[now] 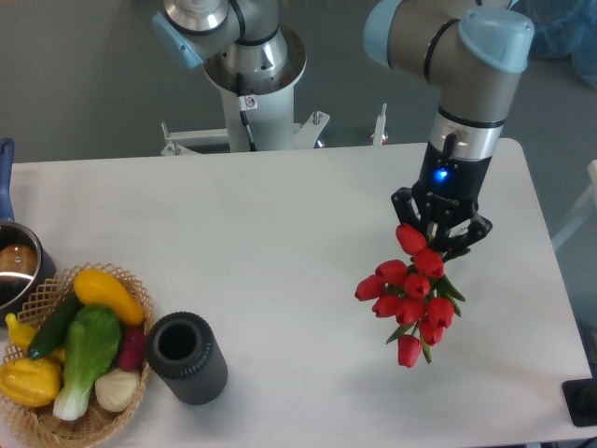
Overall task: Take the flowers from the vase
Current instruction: 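Carry the held tulips away from the vase over the open table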
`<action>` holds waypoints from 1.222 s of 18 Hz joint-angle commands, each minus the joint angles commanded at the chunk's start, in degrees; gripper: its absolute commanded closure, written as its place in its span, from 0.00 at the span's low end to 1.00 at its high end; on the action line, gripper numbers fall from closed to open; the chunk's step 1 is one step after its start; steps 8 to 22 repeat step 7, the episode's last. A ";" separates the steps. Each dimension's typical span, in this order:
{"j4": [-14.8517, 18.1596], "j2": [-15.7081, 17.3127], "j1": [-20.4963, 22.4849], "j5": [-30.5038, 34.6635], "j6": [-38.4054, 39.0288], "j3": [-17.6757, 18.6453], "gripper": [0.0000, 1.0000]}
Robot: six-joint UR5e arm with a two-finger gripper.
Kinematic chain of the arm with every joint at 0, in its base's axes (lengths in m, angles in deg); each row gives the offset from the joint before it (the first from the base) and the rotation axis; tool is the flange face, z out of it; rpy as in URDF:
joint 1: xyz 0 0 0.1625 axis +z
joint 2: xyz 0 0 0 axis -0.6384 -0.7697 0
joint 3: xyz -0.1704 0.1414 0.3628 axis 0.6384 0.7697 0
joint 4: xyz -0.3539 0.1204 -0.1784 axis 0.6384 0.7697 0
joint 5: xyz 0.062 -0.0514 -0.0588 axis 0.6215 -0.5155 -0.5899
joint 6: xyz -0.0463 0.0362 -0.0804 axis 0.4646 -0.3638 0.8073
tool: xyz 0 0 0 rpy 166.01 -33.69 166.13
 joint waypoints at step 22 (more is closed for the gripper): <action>8.96 -0.44 -4.22 11.18 -2.45 -3.25 0.98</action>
